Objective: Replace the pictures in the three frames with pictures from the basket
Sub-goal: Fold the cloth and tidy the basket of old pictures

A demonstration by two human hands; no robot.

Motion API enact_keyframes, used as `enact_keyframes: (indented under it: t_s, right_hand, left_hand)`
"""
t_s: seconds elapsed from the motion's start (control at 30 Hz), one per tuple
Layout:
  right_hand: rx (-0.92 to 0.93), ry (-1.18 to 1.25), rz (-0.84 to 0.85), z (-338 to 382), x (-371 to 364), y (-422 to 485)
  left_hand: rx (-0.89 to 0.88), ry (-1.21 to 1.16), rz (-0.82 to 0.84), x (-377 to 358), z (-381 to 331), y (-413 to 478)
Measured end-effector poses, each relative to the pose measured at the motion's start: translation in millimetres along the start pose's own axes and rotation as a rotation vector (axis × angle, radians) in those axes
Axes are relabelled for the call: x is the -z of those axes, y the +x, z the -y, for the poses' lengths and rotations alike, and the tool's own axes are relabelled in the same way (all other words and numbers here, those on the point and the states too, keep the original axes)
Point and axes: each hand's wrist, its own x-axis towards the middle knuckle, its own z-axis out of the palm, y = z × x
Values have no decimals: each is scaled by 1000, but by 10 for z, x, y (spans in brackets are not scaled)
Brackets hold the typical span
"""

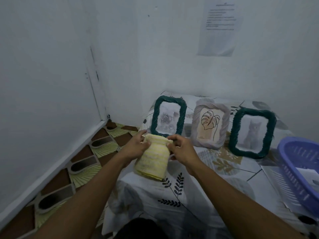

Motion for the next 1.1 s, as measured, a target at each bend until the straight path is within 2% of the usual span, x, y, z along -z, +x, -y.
enact_keyframes:
  t_s: [0.1,0.17,0.33,0.4,0.47,0.67,0.77,0.9,1.1]
  right_hand:
    - [29,-216,-93,-94,-138,121]
    - [90,-412,-75,-235,-210,95]
    - [289,-689,-107,-539,-312,-65]
    - [316,-930,-131,-585,-354,-105]
    - [311,-1052,-150,-581,-374,-131]
    - [199,-1073,55,-537,-287,-122]
    - [228,-1032,75,-447,-123,-180]
    - [257,-1063,-64,-294,353,-350]
    - [165,-1163,-313,-88,1515,-740]
  left_hand:
    - [-95,426,-105,-28,205,55]
    - [-187,615,-110,-98,376,51]
    - [-309,816,-115,-198,603,-6]
    - [-302,905,-101,-208,672,-34]
    - [-266,962,-90,-223,681,-55]
    - [-198,957,24,-226,606,-32]
    - [-194,938,22,-203,500,-19]
    - [-271,885,-39,-318,228,-53]
    - [-441,669,103,-1204,-378,-117]
